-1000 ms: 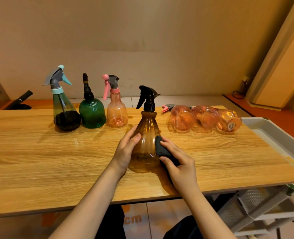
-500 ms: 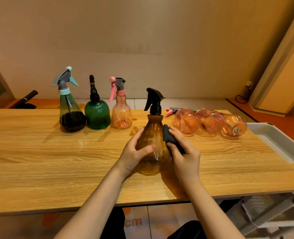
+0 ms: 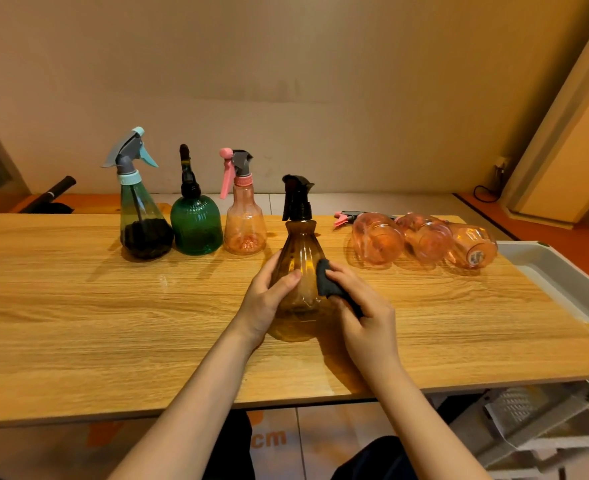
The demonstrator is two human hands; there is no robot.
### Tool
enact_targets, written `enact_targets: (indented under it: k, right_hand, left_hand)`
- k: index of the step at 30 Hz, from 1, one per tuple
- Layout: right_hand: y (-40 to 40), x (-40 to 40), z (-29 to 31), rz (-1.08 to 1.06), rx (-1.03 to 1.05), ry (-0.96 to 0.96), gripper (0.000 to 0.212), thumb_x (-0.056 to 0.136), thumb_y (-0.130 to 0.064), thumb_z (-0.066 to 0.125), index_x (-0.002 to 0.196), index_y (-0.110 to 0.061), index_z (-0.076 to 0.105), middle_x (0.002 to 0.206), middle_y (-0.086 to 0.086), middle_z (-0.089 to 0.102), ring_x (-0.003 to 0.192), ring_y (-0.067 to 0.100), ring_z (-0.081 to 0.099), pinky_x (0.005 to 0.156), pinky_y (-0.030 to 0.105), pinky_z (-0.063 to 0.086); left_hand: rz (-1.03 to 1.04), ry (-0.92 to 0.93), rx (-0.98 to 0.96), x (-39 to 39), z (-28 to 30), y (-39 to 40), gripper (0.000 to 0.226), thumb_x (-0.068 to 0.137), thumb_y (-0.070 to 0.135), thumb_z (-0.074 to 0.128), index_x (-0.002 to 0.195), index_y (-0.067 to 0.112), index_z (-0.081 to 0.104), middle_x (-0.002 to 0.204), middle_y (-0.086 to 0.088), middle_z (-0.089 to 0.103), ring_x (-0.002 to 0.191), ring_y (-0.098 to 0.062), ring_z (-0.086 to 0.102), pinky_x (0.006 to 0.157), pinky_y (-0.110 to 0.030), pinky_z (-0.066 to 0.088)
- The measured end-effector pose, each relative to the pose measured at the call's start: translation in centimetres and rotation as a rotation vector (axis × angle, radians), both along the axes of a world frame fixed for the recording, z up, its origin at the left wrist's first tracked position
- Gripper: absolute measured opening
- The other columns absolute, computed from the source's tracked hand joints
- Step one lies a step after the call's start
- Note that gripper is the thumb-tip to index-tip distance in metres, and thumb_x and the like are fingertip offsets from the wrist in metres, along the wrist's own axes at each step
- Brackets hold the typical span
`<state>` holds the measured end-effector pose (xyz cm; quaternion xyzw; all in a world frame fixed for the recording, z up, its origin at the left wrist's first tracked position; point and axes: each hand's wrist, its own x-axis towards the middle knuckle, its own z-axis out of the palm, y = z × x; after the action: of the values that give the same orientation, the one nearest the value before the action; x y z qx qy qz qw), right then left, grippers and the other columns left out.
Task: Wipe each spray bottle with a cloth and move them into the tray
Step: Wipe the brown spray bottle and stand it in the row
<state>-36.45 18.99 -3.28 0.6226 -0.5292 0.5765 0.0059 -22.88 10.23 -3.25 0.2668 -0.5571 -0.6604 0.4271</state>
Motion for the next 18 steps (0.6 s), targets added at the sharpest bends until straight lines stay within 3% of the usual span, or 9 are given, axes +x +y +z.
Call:
enact_targets:
  k: [3,8,12,15,18]
  right_hand:
    - [1.5,0.0,-1.2,-0.007,-0.014,0.044,0.044,0.076,0.004,0.061,0.116,-0.014,0.061,0.124,-0.004,0.056,0.121,0.000,0.048,0.101,0.017,0.038]
    - [1.5,0.0,-1.1,0.023,-0.016,0.048,0.049,0.075,0.006,0.062,0.119,-0.016,0.060,0.126,-0.006,0.055,0.121,0.002,0.049,0.101,0.017,0.038]
    - [1.7,0.1,-1.1,0.026,-0.021,0.062,0.052,0.075,0.006,0.062,0.122,-0.018,0.058,0.127,-0.007,0.055,0.122,0.001,0.049,0.101,0.017,0.038]
    - [1.6,0.1,-1.0,0.007,-0.014,-0.046,0.047,0.077,0.003,0.061,0.120,-0.016,0.058,0.125,-0.015,0.054,0.120,-0.005,0.048,0.099,0.013,0.037]
    - [1.7,-0.1,-1.0,-0.007,-0.025,-0.075,0.045,0.077,0.003,0.061,0.118,-0.014,0.058,0.123,-0.016,0.054,0.119,-0.005,0.048,0.099,0.013,0.038]
  left_hand:
    - [0.018,0.009,0.021,0.0,0.0,-0.2,0.064,0.068,0.044,0.069,0.126,0.020,0.055,0.111,-0.009,0.068,0.100,-0.024,0.067,0.079,-0.033,0.055]
    - [0.009,0.082,0.072,0.2,0.1,-0.3,0.040,0.076,0.029,0.057,0.115,0.019,0.060,0.094,0.000,0.073,0.088,-0.016,0.069,0.071,-0.026,0.056]
    - [0.004,0.097,0.086,0.4,0.3,-0.3,0.042,0.076,0.030,0.056,0.116,0.017,0.061,0.095,-0.003,0.072,0.087,-0.018,0.069,0.071,-0.028,0.057]
    - [-0.011,0.104,0.090,0.4,0.2,-0.3,0.042,0.077,0.034,0.053,0.113,0.013,0.060,0.092,-0.005,0.072,0.085,-0.019,0.068,0.070,-0.030,0.057]
    - [-0.020,0.039,0.041,0.5,0.0,-0.2,0.062,0.068,0.052,0.071,0.119,0.019,0.058,0.101,-0.003,0.072,0.095,-0.021,0.068,0.074,-0.030,0.057]
